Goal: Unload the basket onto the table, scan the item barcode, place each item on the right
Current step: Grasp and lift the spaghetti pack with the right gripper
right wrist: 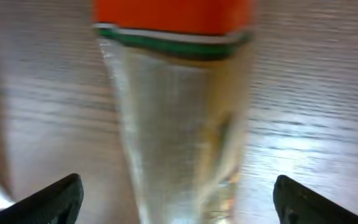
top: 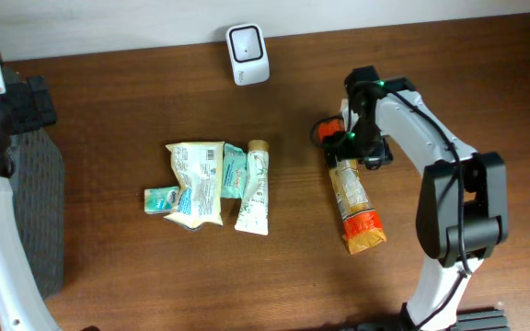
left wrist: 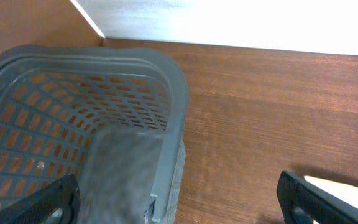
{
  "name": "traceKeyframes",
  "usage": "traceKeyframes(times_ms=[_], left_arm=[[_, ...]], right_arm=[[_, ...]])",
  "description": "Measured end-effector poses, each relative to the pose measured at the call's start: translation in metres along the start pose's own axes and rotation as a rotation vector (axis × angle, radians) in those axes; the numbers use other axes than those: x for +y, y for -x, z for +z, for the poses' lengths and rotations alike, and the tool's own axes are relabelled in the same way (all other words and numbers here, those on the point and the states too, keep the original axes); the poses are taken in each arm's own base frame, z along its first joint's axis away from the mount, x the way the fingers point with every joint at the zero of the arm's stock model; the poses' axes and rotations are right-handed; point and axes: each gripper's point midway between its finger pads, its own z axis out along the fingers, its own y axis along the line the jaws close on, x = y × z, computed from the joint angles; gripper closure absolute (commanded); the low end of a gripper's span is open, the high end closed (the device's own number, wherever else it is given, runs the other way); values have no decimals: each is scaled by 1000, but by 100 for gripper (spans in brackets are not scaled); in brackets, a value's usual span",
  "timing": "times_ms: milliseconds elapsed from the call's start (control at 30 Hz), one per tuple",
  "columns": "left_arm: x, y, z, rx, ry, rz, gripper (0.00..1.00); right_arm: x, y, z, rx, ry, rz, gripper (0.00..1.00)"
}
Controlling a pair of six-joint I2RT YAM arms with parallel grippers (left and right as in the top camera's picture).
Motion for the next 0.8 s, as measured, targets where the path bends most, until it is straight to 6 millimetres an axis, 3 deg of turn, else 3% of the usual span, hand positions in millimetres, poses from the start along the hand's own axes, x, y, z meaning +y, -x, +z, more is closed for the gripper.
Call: traceKeyframes(times_ms=[100, 167, 300, 500, 600, 700, 800], left_arm=[[0, 0, 0, 0, 0, 0, 1], [0, 0, 0, 0, 0, 0, 1], [0, 0, 0, 0, 0, 0, 1], [0, 0, 0, 0, 0, 0, 1], [0, 0, 0, 1, 0, 0, 1], [0, 0, 0, 1, 0, 0, 1], [0, 0, 0, 1, 0, 0, 1]], right_arm=[[8, -2, 10, 3, 73, -52, 9], [6, -6, 31, 22, 93, -61, 17], [9, -3, 35, 4, 142, -57, 27], [14, -7, 33, 20, 172, -57, 29], [12, -12, 22, 58, 178, -34, 21], [-3, 0, 12, 20, 142, -7, 21], [-16, 1, 14, 12, 117, 8, 28]])
